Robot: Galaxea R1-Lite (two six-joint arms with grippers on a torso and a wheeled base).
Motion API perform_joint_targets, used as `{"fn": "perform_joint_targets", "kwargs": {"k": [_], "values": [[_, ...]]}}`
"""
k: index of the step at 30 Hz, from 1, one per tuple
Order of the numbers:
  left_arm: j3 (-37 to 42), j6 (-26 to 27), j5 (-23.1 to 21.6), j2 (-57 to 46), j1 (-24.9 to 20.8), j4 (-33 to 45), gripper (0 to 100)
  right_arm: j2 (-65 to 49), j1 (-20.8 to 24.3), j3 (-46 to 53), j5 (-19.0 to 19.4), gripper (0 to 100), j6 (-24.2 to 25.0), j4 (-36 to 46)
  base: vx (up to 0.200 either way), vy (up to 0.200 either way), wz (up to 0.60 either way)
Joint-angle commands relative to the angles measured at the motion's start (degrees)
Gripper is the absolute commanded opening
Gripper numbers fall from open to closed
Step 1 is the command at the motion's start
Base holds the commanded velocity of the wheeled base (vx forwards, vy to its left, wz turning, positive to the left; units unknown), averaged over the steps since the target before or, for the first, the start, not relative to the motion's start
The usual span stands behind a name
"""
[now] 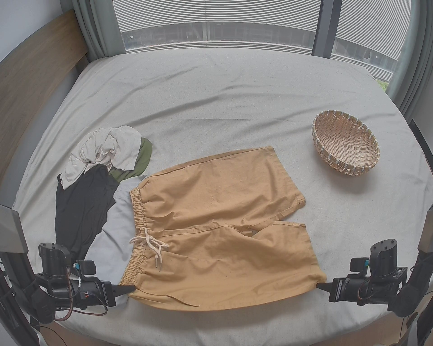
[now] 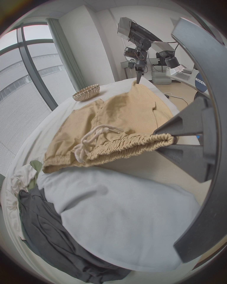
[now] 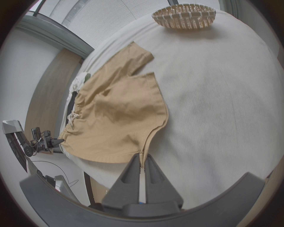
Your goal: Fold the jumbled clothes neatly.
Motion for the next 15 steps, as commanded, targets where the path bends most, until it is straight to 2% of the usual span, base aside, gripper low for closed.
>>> {"fn": "perform_joint_targets", "kwargs": {"k": [1, 4, 7, 15], "values": [[-1.5, -4.8, -1.1, -2.1, -0.2, -10.1, 0, 0.3, -1.8, -3.1, -0.2, 0, 0.3, -11.2, 0.0, 0.0, 0.0], [-3.6, -8.8, -0.8, -2.0, -0.3, -17.0, 0, 0.1, -1.9, -7.0, -0.4, 0, 1.0, -13.5, 0.0, 0.0, 0.0], [-7.0, -9.6, -0.5, -2.4, -0.3, -16.6, 0, -0.3, -2.1, -10.9, -0.5, 0, 1.9, -13.3, 0.0, 0.0, 0.0], [-13.6, -10.6, 5.4, -1.8, -1.5, -16.5, 0, -0.4, -3.1, -22.1, -0.6, 0, 2.1, -12.4, 0.0, 0.0, 0.0]]}}
